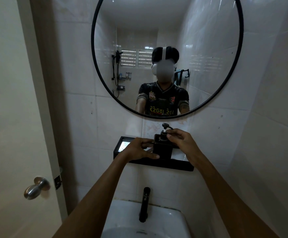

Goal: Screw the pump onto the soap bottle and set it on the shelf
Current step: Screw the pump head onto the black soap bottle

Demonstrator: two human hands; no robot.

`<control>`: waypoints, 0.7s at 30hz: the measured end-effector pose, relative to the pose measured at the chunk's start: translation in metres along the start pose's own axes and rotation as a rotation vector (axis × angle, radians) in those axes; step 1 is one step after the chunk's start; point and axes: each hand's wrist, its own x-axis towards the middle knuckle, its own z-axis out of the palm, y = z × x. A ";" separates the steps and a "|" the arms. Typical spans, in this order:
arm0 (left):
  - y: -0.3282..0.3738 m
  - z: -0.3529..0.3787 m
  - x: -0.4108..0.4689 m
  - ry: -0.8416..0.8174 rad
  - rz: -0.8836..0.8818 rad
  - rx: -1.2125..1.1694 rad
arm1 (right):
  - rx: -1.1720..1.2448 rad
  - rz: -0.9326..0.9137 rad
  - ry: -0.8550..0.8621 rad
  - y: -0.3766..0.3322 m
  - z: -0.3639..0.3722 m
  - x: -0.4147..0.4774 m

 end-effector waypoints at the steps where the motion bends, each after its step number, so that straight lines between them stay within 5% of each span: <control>1: 0.000 0.000 0.000 -0.001 0.001 0.001 | 0.000 -0.002 -0.003 0.000 0.000 0.000; 21: 0.001 0.000 0.000 0.006 0.001 0.002 | 0.020 0.008 -0.023 -0.001 0.002 0.002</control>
